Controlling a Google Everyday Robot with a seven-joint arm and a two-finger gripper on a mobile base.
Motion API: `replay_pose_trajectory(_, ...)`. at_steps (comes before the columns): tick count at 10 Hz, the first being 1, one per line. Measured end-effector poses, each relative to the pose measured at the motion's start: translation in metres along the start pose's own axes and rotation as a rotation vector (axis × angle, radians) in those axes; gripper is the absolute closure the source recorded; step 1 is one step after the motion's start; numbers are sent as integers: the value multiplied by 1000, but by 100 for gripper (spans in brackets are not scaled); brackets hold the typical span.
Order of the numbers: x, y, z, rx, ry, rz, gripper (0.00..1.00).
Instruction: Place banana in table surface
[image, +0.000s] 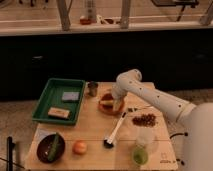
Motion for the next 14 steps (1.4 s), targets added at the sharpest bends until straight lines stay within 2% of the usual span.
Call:
replay_pose_trajectory(1, 0, 0, 2, -2, -4, 3, 40)
replay_pose_trajectory(2, 0, 0, 5, -7, -8, 8, 46)
replay_pose_trajectory(7, 5, 9, 20, -40, -17, 29, 47)
replay_pose_trajectory(10, 4, 13, 30, -62, -19, 30, 71)
replay_pose_trajectory(12, 3, 12, 29, -63, -15, 30, 95)
replay_pose_trajectory(14, 2, 7, 21, -51, -11, 25, 100)
